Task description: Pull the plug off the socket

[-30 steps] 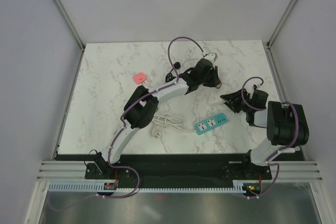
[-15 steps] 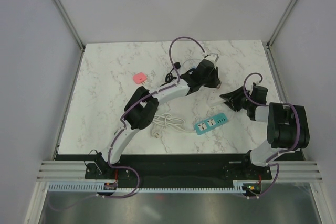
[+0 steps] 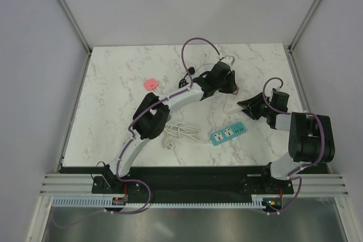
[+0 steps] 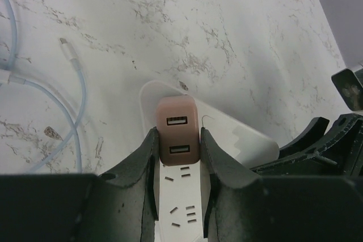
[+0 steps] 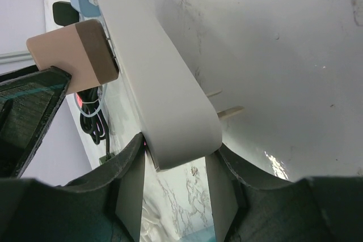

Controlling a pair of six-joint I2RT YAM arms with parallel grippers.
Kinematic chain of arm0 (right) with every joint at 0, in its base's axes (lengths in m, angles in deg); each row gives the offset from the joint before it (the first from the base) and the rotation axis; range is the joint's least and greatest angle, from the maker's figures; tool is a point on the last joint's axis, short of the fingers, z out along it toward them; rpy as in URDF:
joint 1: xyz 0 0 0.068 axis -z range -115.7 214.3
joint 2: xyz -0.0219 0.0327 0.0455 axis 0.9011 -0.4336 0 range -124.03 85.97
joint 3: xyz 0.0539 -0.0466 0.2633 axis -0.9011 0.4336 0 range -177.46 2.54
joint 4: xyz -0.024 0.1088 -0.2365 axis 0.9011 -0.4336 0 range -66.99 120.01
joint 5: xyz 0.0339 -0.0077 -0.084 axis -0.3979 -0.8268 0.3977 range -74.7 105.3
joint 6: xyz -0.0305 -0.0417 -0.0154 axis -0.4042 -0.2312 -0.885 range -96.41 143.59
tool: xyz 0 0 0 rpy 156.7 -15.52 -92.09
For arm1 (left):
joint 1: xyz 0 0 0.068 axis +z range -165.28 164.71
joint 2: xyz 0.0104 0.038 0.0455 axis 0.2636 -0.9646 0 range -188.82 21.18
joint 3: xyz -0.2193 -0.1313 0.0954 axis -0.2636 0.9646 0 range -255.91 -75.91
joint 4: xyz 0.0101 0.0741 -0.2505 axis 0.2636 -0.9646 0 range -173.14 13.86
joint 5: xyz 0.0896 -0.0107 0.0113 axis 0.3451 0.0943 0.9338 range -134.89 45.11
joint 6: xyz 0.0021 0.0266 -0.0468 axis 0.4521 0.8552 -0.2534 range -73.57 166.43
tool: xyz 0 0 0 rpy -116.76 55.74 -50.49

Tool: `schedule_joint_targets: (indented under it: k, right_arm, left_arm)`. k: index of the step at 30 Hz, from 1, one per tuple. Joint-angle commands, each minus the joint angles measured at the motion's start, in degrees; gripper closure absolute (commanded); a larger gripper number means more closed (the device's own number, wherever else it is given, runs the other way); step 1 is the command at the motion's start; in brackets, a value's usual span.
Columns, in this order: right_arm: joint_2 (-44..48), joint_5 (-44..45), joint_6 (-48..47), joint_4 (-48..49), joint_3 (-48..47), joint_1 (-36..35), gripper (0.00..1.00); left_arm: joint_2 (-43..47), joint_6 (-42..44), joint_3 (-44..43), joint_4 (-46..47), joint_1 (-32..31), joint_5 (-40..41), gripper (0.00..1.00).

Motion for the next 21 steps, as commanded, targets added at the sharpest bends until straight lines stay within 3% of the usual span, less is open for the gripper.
schedule_joint_targets:
  k: [1,3,4,6,7,9,12,16,18,21]
  right_arm:
    - [-2.58,17.87,-5.24,-4.41,1.21,1.03,1.0]
    - [-2.41,17.78,-4.88,-3.88,1.65,1.2,1.0]
    - [-2.32,17.87,-4.71,-3.61,1.74,1.29,1.0]
    - [-2.32,17.78,-4.62,-3.61,1.74,1.29,1.0]
    - [-2.32,17.87,-4.53,-3.61,1.74,1.38,1.0]
    - [-2.23,18.05,-4.53,-3.61,1.74,1.29,1.0]
    - [-2.32,18.13,-4.27,-3.61,1.74,1.38,1.0]
    - [-2.32,18.14,-4.18,-3.79,1.74,1.38,1.0]
    - [-2.49,17.87,-4.09,-3.79,1.83,1.38,1.0]
    - [-2.58,17.96,-4.18,-3.79,1.83,1.64,1.0]
  left_arm:
    - [8.81,-10.45,2.67,5.01,-2.7,-19.71,0.98]
    - [9.78,-13.73,5.13,9.69,-1.9,-21.93,0.98]
    - [10.13,-10.95,4.53,8.65,-2.25,-19.94,0.98]
    - [10.75,-3.84,1.3,0.66,-4.17,-13.01,0.98]
    - [11.18,2.89,0.32,-1.45,-6.53,-4.97,0.98]
    - [11.45,7.68,-0.48,-4.98,-8.31,0.01,0.98]
    - [12.24,4.91,1.96,-4.12,-6.48,-2.5,0.98]
    - [13.47,-9.15,9.96,7.56,-2.26,-18.83,0.98]
    - [14.0,-7.44,10.51,7.76,-2.25,-17.91,0.98]
    - [14.09,3.87,5.87,-0.75,-5.48,-3.55,0.98]
